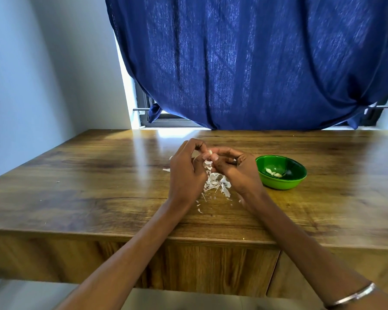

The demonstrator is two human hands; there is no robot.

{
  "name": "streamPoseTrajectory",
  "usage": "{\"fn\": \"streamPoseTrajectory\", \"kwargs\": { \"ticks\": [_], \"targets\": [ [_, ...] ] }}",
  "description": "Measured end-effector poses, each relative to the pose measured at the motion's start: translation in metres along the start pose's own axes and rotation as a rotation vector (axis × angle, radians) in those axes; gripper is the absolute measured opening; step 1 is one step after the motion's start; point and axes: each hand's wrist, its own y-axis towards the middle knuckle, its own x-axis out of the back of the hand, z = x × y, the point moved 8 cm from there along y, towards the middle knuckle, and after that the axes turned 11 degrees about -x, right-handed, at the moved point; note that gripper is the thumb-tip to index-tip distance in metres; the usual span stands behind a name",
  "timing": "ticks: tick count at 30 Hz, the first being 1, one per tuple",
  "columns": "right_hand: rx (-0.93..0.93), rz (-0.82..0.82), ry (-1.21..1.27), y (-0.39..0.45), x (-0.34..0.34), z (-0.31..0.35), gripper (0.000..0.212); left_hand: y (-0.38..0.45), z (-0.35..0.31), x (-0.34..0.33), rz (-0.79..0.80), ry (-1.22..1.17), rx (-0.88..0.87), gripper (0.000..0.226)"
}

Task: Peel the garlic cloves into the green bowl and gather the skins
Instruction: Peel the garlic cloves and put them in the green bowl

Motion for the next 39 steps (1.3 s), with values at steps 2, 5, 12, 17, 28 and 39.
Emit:
{"fn": "streamPoseTrajectory", "kwargs": {
  "ticks": [2,5,12,17,28,39],
  "targets": [
    [-0.011,-0.008,0.009,0.000,0.001,0.000,0.013,0.000,-0.003,0.003,-0.025,0.012,-0.011,0.017],
    [-0.036,-0.020,0.023,0.001,0.001,-0.001,0.015,0.000,-0.003,0.004,-0.042,0.000,0.024,0.013],
    [-0.048,-0.024,0.051,-0.001,0.002,0.001,0.010,0.001,-0.003,0.004,-0.056,-0.094,0.066,0.015],
    [-0.053,-0.021,0.042,-0.003,0.001,0.004,0.015,-0.001,0.006,0.002,-0.045,-0.126,0.146,0.018],
    [-0.023,-0.066,0.027,-0.004,0.005,0.007,0.013,-0.003,0.009,0.001,-0.037,-0.102,0.175,0.008],
    [-0.086,-0.023,0.018,-0.005,0.003,0.002,0.009,-0.003,0.010,-0.002,0.014,-0.152,0.234,0.006]
  ]
}}
